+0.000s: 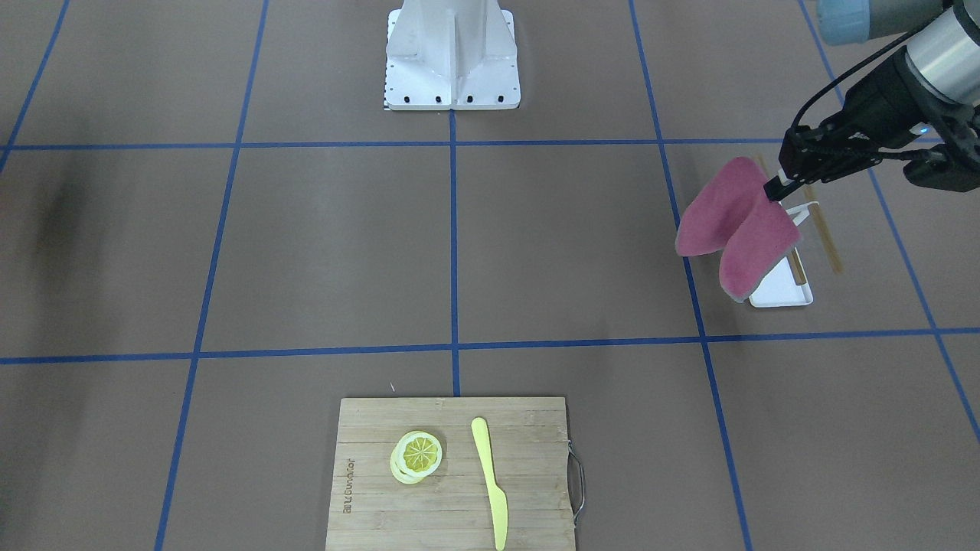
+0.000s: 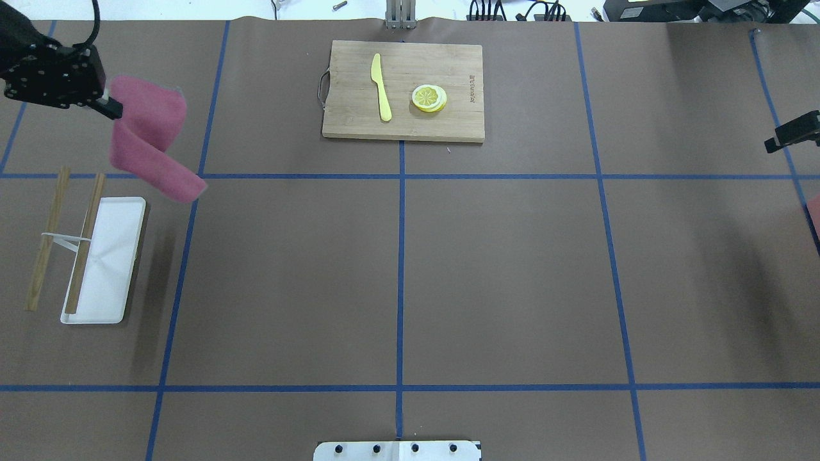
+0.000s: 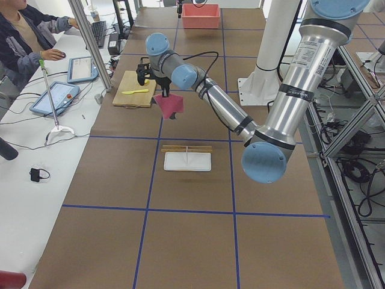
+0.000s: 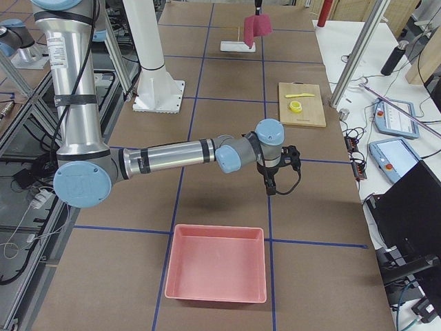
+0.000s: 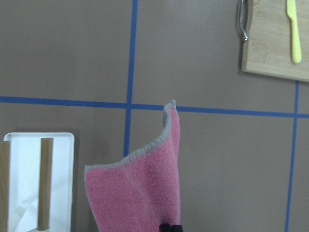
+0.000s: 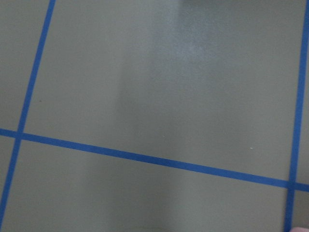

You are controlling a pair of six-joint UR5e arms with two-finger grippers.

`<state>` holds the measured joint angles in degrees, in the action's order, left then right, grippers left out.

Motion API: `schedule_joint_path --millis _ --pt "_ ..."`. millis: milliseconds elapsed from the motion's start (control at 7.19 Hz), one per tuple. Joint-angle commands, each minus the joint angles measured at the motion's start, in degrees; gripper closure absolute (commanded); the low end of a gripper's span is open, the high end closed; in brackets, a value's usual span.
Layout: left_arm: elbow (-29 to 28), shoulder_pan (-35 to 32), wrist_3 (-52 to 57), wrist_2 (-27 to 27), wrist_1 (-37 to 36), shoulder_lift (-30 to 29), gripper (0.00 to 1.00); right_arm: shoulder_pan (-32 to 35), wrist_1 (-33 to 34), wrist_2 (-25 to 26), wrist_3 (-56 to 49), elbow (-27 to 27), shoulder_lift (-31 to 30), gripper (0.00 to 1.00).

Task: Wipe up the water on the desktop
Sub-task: 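Lift the pink cloth with the left gripper while the right arm moves in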

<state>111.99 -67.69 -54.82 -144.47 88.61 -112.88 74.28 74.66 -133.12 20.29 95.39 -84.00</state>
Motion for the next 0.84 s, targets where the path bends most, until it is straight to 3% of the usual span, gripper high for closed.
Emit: schedule_joint_path --millis 0,278,557,696 --pt "-1.94 3.59 -14.27 0.15 0.15 -9.77 1.00 -5.26 -0.04 0.05 7.80 0.06 5.40 0.00" --pt "-5.80 5.55 -26.95 0.59 2.16 -17.17 1.00 -8.96 -0.04 -0.04 17.02 1.89 8.32 0.00" --pt "-12.20 6.34 -39.94 0.77 14.06 -19.48 1.00 -12.90 -2.04 0.23 24.06 6.63 9.20 0.00" --pt "-14.58 6.86 -47.23 2.42 19.96 -20.44 1.00 -16.24 -6.84 1.01 26.79 9.09 9.21 0.00"
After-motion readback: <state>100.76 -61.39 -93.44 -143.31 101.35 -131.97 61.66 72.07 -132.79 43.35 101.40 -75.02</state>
